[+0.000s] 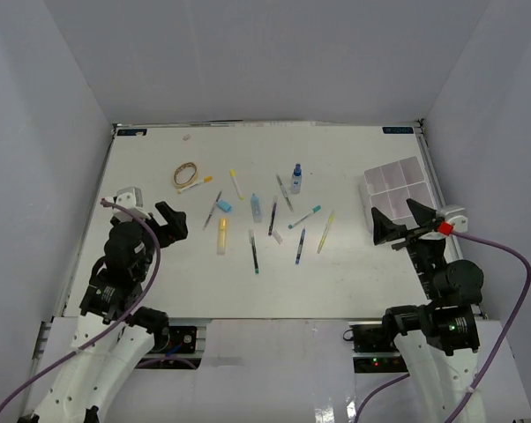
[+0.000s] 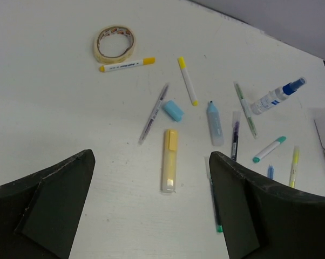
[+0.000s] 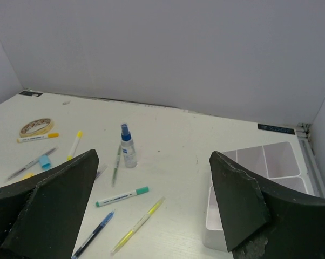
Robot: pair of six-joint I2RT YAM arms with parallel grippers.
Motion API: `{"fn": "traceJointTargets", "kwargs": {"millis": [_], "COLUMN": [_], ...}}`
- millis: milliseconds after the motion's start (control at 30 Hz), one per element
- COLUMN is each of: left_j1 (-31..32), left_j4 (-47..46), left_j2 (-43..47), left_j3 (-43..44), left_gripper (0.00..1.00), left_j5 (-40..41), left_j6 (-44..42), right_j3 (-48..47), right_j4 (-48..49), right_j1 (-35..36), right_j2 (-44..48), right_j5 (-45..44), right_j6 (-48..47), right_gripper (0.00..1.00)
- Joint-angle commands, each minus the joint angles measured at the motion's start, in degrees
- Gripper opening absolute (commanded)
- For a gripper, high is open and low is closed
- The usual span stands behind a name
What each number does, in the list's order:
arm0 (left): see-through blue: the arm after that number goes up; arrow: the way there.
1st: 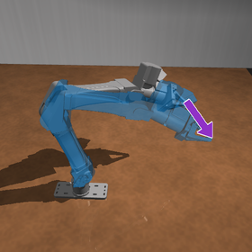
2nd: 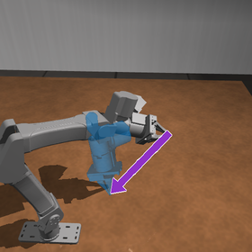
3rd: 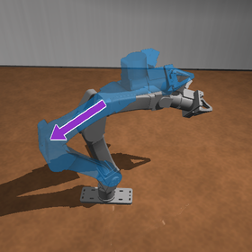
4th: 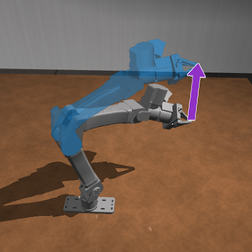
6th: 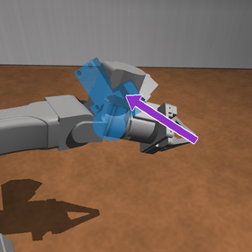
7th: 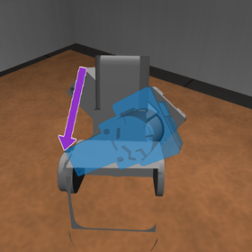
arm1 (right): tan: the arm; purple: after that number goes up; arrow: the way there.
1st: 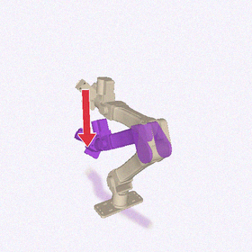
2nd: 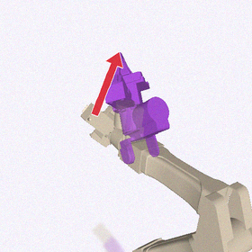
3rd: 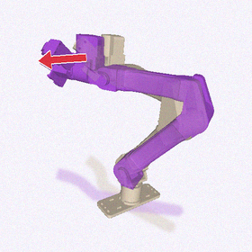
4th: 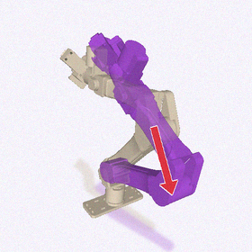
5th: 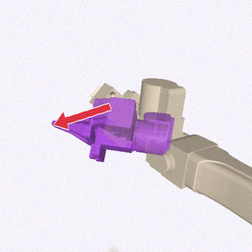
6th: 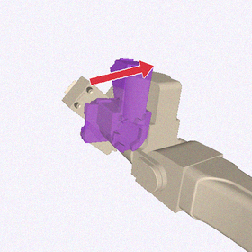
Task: Sort the stationery into containers
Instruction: Pick up the pen from the center of the board.
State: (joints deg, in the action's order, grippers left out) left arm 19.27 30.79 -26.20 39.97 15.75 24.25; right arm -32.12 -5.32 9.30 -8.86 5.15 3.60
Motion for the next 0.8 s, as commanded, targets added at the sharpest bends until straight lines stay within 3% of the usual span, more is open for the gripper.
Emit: {"fn": "traceJointTargets", "kwargs": {"millis": [0,267,767], "left_j1": [0.2,0.2,0.2], "left_j4": [-0.7,-2.1,-7.8], "left_j2": [-3.4,-12.5,-23.0], "left_j3": [-0.6,1.4,4.2], "left_gripper": [0.98,0.98,0.98], "left_j5": [1.6,1.6,-0.4], "left_j6": [3.7,7.4,3.0], "right_j3": [-2.2,-5.1,-12.0], "right_j4": [0.3,-4.0,-10.8], "right_j1": [0.3,0.3,0.3], "right_j2": [-4.8,-12.7,-21.9], "right_j5": [1.4,10.9,9.7], "right_j6": [5.0,6.6,5.4], "right_gripper": [0.9,0.9,0.9]}}
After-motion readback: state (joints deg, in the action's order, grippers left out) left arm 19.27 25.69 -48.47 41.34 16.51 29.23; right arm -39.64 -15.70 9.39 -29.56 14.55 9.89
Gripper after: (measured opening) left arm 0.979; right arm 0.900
